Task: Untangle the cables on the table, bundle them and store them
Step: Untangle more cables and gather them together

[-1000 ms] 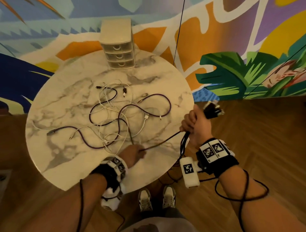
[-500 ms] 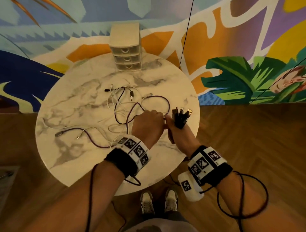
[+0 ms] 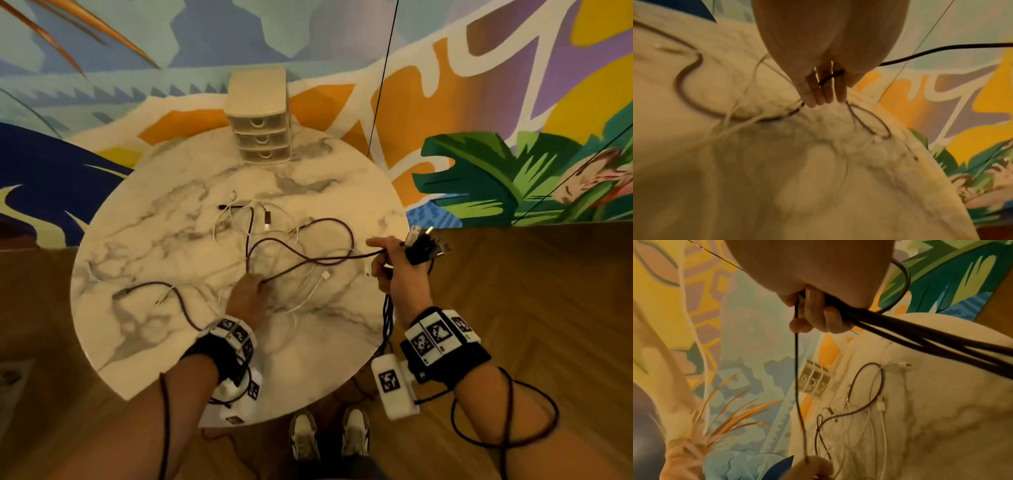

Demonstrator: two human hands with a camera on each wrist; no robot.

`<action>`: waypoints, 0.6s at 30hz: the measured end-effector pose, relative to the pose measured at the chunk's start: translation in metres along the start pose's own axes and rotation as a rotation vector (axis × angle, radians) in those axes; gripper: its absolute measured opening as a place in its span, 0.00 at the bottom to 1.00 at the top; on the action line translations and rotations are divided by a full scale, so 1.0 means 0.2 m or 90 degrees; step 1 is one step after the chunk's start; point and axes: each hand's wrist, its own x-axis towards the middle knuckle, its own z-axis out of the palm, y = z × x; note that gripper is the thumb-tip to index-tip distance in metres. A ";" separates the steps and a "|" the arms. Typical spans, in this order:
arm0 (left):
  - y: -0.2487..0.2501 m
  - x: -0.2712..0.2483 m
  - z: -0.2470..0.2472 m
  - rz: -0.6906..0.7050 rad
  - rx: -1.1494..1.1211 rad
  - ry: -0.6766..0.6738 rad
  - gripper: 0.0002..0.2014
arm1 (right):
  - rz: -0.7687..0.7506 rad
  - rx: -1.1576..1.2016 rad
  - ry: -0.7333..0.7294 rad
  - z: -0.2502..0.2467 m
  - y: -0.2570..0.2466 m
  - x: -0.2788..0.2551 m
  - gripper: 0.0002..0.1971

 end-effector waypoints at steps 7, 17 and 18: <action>0.07 0.03 -0.10 0.106 0.102 0.036 0.10 | -0.018 0.073 0.095 -0.04 -0.02 0.02 0.15; 0.49 -0.17 -0.01 0.330 0.229 0.090 0.14 | 0.126 -0.114 -0.150 0.09 0.07 -0.09 0.28; 0.51 -0.20 0.01 0.364 0.248 0.088 0.12 | 0.131 -0.130 -0.151 0.11 0.07 -0.10 0.24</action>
